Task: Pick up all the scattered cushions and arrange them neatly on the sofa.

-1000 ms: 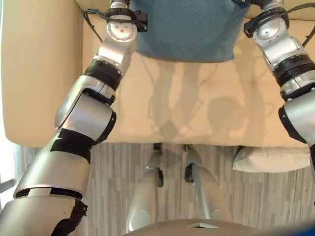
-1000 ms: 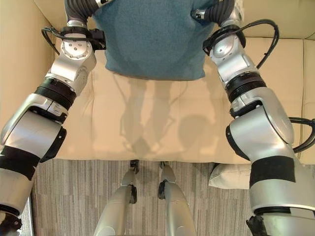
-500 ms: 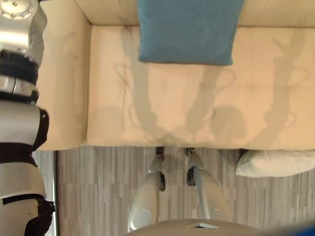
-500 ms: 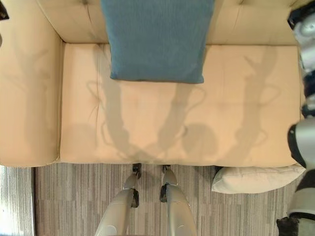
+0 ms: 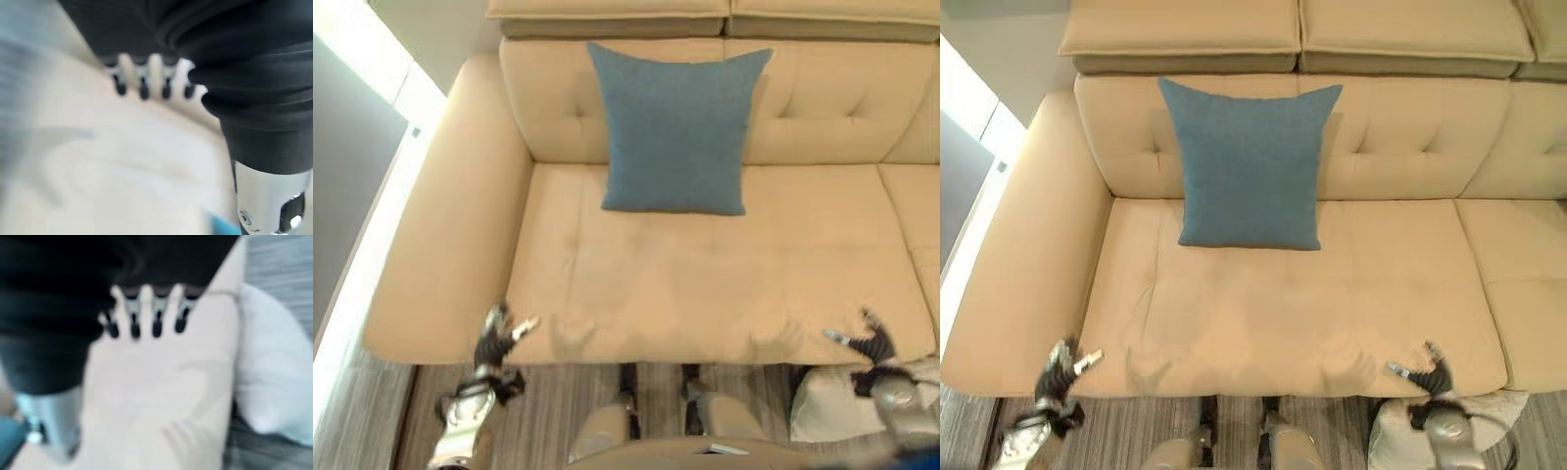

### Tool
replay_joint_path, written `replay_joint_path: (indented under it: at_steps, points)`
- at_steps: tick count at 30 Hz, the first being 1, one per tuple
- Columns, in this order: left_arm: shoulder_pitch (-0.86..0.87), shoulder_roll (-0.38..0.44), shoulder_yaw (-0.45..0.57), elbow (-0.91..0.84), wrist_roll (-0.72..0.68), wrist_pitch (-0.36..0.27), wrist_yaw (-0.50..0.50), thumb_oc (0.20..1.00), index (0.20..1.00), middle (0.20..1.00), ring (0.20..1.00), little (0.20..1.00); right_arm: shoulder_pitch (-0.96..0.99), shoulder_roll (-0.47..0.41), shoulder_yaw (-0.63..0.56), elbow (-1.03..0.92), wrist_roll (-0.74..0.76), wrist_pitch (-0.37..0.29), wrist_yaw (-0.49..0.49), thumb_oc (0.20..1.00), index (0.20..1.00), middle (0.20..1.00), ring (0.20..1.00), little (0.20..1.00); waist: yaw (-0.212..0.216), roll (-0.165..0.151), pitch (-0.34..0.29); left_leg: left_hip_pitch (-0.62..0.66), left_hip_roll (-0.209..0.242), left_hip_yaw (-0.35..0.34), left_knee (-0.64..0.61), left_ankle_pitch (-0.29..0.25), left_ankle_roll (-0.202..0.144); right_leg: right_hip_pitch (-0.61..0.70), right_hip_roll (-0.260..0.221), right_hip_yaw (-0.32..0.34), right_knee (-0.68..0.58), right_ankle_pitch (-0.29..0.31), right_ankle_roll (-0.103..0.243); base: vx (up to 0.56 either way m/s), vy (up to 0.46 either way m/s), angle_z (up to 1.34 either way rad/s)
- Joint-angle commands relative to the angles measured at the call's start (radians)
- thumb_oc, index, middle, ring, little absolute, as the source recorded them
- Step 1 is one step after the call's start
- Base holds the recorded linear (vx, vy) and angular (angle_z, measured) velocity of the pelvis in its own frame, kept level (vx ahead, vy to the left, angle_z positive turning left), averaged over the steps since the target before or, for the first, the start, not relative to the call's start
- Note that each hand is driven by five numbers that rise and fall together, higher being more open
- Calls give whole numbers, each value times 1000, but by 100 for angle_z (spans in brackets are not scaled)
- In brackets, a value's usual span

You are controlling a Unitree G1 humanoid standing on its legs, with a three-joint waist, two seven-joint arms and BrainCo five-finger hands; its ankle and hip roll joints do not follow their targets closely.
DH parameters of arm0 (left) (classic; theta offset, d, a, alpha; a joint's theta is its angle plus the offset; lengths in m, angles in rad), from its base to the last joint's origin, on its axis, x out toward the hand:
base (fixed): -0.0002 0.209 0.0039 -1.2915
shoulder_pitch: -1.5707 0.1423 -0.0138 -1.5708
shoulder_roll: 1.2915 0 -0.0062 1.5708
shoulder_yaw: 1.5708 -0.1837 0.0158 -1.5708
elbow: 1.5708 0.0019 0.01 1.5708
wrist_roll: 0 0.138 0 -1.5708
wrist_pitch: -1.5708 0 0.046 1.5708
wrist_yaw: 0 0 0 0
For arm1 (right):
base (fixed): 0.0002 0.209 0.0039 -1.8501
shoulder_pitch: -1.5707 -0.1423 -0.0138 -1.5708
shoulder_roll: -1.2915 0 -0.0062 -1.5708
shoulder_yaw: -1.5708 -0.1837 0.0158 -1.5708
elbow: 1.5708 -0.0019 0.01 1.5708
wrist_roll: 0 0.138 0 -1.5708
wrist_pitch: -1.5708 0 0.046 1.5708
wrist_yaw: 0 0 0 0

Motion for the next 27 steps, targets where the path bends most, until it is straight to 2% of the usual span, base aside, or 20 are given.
replay_joint_path:
  at_steps: [1, 3, 4, 6, 8, 13, 14, 15, 17, 19, 21, 22, 23, 24, 26, 27]
  points:
    - [-131, -33, -23, 213, 183, 14, -7, 1000, 1000, 1000, 1000, 1000, -92, 9, 87, 147, -21, -20, 15, 1000, 1000, 1000, 1000, 1000, 7, -14, -44, 75, 38, 46, 9, 16, -60, 74, -85, 1, 4, -2, 138, -14, -47, 0]
    - [-146, -88, -19, 417, 262, 40, 2, 1000, 1000, 1000, 1000, 1000, -77, 73, 118, 273, -27, -12, 29, 1000, 1000, 1000, 1000, 1000, 5, -12, -56, 106, 46, 51, 9, 17, -63, 107, -76, 3, 4, -12, 132, -29, -78, -2]
    - [-153, -95, -21, 461, 289, 44, 7, 1000, 1000, 1000, 1000, 1000, -76, 90, 121, 304, -21, -8, 33, 1000, 1000, 1000, 1000, 1000, 3, -11, -59, 116, 48, 52, 9, 16, -64, 116, -71, 8, 4, -16, 129, -26, -61, -1]
    - [-156, -105, -25, 493, 310, 47, 8, 1000, 1000, 1000, 1000, 1000, -70, 106, 122, 329, -14, -7, 36, 1000, 1000, 1000, 1000, 1000, 3, -10, -60, 126, 51, 51, 9, 19, -65, 126, -66, 11, 4, -19, 127, -36, -51, -2]
    - [-154, -128, -39, 549, 351, 71, -18, 1000, 1000, 1000, 1000, 1000, -26, 146, 133, 417, -18, 9, 56, 1000, 1000, 1000, 1000, 1000, -13, -12, -60, 159, 78, 54, 9, 33, -80, 171, -40, 17, 4, -44, 104, -78, -150, 0]
    - [-165, -140, -50, 559, 372, 81, -24, 1000, 1000, 1000, 1000, 1000, -19, 152, 115, 444, 8, 18, 67, 1000, 1000, 1000, 1000, 1000, -16, -17, -57, 185, 77, 47, 27, 38, -74, 190, -34, 30, 4, -49, 101, -92, -56, 1]
    - [-178, -147, -56, 548, 351, 74, -24, 1000, 1000, 1000, 1000, 1000, -28, 145, 125, 451, 9, 22, 71, 1000, 1000, 1000, 1000, 1000, -6, -39, -38, 144, 32, -34, 194, -24, -66, 174, -49, 49, 4, -26, 96, -215, 6, -2]
    - [-182, -149, -64, 547, 347, 75, -30, 1000, 1000, 1000, 1000, 1000, -27, 143, 123, 449, 11, 24, 74, 1000, 1000, 1000, 1000, 1000, -6, -45, -37, 148, 13, -58, 217, -47, -59, 166, -52, 58, 4, -16, 97, -276, 29, -3]
    - [-185, -156, -74, 546, 346, 77, -33, 1000, 1000, 1000, 1000, 1000, -24, 141, 122, 453, 4, 39, 84, 1000, 1000, 1000, 1000, 1000, -8, -43, -39, 179, -10, -106, 211, -77, -46, 142, -50, 80, 4, 5, 105, -190, 116, -36]
    - [-186, -160, -82, 535, 341, 77, -29, 1000, 1000, 1000, 1000, 1000, -30, 133, 127, 451, -1, 41, 82, 1000, 1000, 1000, 1000, 1000, -19, -33, -35, 191, -15, -99, 134, -79, -29, 104, -53, 96, 13, 34, 120, -209, 174, -51]
    - [-200, -160, -86, 528, 325, 78, -31, 1000, 1000, 1000, 1000, 1000, -44, 128, 129, 454, -18, 52, 81, 1000, 1000, 1000, 1000, 1000, -19, -38, -33, 211, -33, -77, 81, -115, -1, 67, -67, 100, 17, 61, 140, -211, 187, -16]
    - [-208, -155, -89, 525, 326, 77, -29, 1000, 1000, 1000, 1000, 1000, -59, 126, 133, 453, -19, 56, 79, 1000, 1000, 1000, 1000, 1000, -19, -42, -27, 210, -46, -73, 68, -115, 8, 43, -74, 104, 17, 88, 152, -146, 122, -23]
    - [-209, -155, -89, 525, 326, 77, -29, 1000, 1000, 1000, 1000, 1000, -60, 126, 133, 453, -19, 56, 79, 1000, 1000, 1000, 1000, 1000, -18, -43, -27, 209, -46, -72, 68, -115, 8, 42, -74, 105, 18, 88, 152, -319, 220, -70]
    - [-231, -136, -116, 524, 377, 73, -31, 1000, 1000, 1000, 1000, 1000, -93, 126, 154, 450, -45, 57, 78, 1000, 1000, 1000, 1000, 1000, -12, -56, -12, 199, -68, -39, 47, -111, 24, -9, -84, 112, 4, 135, 193, -248, 173, -102]
    - [-240, -121, -123, 522, 393, 74, -31, 1000, 1000, 1000, 1000, 1000, -110, 131, 165, 445, -54, 59, 79, 1000, 1000, 1000, 1000, 1000, -8, -60, 5, 184, -70, -20, 59, -106, 34, -34, -86, 99, 15, 130, 198, -366, 175, -113]
    - [-245, -112, -120, 526, 389, 75, -31, 1000, 1000, 1000, 1000, 1000, -118, 133, 168, 446, -53, 59, 78, 1000, 1000, 1000, 1000, 1000, -2, -59, 15, 169, -67, -15, 71, -96, 41, -33, -90, 81, 77, 100, 189, -402, 138, -95]
